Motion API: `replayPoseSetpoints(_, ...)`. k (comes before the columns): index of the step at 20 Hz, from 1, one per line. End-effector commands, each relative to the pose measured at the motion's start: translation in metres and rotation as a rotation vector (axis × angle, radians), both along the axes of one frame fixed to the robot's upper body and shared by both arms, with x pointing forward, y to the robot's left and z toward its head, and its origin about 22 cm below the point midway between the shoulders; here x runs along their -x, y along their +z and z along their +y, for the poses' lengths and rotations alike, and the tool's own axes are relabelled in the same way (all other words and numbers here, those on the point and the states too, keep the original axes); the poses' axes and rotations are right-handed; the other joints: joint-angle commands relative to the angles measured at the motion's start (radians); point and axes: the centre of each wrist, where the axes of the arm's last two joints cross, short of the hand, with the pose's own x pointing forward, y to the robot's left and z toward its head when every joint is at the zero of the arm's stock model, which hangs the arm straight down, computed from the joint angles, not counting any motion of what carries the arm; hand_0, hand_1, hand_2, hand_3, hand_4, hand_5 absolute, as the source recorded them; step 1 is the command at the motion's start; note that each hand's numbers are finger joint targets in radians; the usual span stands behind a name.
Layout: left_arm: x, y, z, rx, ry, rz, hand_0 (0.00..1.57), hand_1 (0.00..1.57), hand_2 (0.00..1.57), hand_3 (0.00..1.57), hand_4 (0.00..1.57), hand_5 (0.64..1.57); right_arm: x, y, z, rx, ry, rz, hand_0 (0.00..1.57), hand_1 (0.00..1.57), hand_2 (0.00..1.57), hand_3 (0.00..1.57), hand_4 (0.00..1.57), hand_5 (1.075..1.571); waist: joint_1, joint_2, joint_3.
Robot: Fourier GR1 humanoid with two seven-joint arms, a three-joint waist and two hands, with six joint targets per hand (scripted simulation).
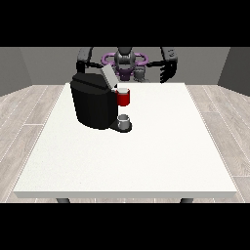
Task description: Insert the coffee pod into the coffee machine and close the lid
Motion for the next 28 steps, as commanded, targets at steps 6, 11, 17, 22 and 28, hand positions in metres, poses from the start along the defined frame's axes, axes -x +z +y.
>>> replayPoseSetpoints(6, 0.097, -0.065, 0.046, 0.061, 0.132, 0.167, 0.00, 0.00, 0.00, 0.00, 0.33, 1.571, -0.003, 0.057, 0.070, 0.030, 0.140, -0.131, 0.00, 0.00, 0.00, 0.00, 0.21, 1.571, -0.041, -0.161, 0.0008)
replayPoseSetpoints(11, 0.077, -0.048, 0.030, 0.050, 0.103, 0.144, 0.00, 0.00, 0.00, 0.00, 0.34, 1.571, -0.010, 0.098, 0.076, 0.083, 0.094, -0.252, 0.00, 0.00, 0.00, 0.00, 0.25, 1.571, 0.008, -0.122, 0.0018)
replayPoseSetpoints(17, 0.071, -0.034, -0.001, 0.112, -0.017, 0.003, 0.00, 0.00, 0.00, 0.00, 0.18, 1.571, -0.029, 0.107, 0.072, 0.131, 0.006, -0.294, 0.00, 0.00, 0.00, 0.00, 0.34, 1.571, 0.123, 0.047, 0.0023)
replayPoseSetpoints(22, 0.072, -0.027, 0.020, 0.142, 0.042, -0.091, 0.00, 0.00, 0.00, 0.00, 0.22, 1.571, -0.055, 0.158, 0.084, 0.127, 0.018, -0.379, 0.00, 0.00, 0.00, 0.00, 0.27, 1.571, 0.084, 0.147, 0.0017)
replayPoseSetpoints(28, 0.065, -0.003, 0.011, 0.142, -0.062, -0.155, 0.00, 0.00, 0.00, 0.00, 0.20, 1.571, -0.085, 0.155, 0.081, 0.240, -0.083, -0.380, 0.00, 0.00, 0.00, 0.00, 0.23, 1.571, 0.183, 0.191, 0.0020)
